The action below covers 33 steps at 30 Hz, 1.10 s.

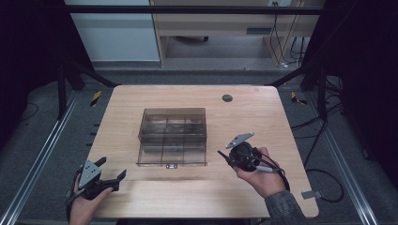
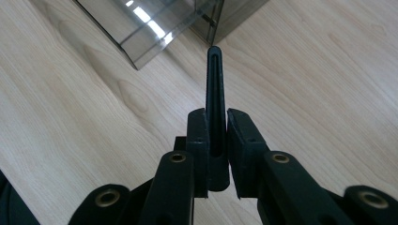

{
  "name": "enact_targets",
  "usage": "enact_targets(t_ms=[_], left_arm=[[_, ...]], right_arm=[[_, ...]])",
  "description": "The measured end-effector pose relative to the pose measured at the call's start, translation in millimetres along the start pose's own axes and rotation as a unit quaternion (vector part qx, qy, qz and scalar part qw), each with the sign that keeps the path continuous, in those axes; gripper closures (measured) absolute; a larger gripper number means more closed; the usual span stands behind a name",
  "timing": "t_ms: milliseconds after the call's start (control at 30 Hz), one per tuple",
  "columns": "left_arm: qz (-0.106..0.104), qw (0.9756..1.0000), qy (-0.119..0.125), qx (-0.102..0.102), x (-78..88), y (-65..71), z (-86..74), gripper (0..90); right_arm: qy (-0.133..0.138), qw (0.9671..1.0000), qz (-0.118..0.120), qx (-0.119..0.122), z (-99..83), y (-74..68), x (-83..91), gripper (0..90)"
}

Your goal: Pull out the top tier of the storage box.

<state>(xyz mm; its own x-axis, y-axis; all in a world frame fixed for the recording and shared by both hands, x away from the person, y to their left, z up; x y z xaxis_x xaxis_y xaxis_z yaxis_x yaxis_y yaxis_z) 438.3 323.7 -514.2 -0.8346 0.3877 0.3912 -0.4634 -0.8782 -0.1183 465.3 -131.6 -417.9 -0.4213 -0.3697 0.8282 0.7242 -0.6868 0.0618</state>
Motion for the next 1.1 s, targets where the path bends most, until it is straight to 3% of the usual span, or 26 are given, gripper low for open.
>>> enact_targets(t_ms=[367, 600, 1100], left_arm=[[0.002, 0.9999, -0.005, -0.010, -1.1, 2.1, 0.2, 7.4], [0.000, 1.0000, -0.005, -0.005, -0.8, 1.1, 0.1, 7.3], [-0.002, 1.0000, -0.007, -0.005, -1.1, 0.9, 0.1, 7.3]], right_arm=[[0.010, 0.9998, 0.003, 0.016, 25.4, -13.1, 8.3, 79.4], [0.020, 0.9996, 0.009, 0.021, 42.6, -18.0, 13.0, 79.4], [0.023, 0.9986, 0.019, 0.043, 71.5, -33.4, 9.1, 79.4]])
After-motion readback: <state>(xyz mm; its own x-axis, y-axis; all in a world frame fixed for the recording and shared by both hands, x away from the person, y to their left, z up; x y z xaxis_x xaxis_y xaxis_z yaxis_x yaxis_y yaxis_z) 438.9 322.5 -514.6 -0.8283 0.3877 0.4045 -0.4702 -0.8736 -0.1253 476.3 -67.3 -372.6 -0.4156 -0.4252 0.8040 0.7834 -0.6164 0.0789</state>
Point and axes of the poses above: each handheld gripper's, and its own axes: x roughly backward along the jaws, z roughly out of its top, y roughly to its right, the point moved 3 cm from there along -x, roughly forward along the jaws, and after that the axes turned 2 degrees about z, right-handed, at the moved point
